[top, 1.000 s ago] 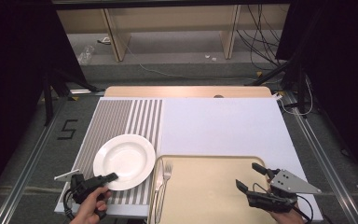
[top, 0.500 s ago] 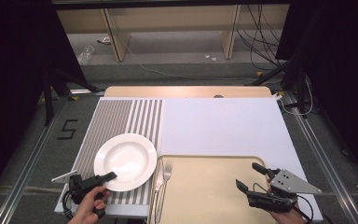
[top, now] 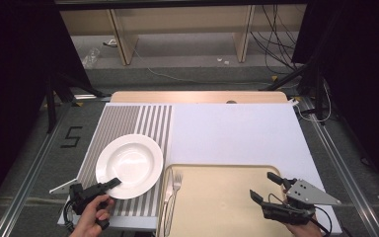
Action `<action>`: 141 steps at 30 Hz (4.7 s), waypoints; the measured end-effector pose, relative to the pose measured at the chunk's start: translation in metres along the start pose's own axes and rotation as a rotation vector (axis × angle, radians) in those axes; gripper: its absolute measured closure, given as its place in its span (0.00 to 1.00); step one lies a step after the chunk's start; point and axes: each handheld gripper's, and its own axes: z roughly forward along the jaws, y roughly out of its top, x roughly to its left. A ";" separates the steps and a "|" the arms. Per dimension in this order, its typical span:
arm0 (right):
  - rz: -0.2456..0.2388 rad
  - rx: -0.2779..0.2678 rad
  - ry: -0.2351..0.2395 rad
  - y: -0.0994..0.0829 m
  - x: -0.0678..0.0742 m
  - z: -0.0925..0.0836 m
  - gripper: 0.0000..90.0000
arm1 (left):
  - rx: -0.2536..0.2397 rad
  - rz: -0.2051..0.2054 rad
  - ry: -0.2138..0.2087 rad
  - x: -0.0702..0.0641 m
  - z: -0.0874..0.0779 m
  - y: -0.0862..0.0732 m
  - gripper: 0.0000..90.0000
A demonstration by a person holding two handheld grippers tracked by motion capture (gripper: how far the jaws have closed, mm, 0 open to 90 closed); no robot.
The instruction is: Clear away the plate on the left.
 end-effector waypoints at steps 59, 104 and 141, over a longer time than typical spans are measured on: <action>0.008 -0.036 -0.035 0.001 -0.003 -0.005 0.25 | 0.316 0.227 -0.075 -0.052 0.065 -0.080 0.89; 0.019 -0.070 -0.056 0.002 -0.005 -0.008 0.25 | 0.575 0.413 -0.028 -0.072 0.126 -0.152 0.88; 0.019 -0.068 -0.045 0.001 -0.004 -0.006 0.25 | 0.672 0.451 0.052 -0.059 0.142 -0.165 0.84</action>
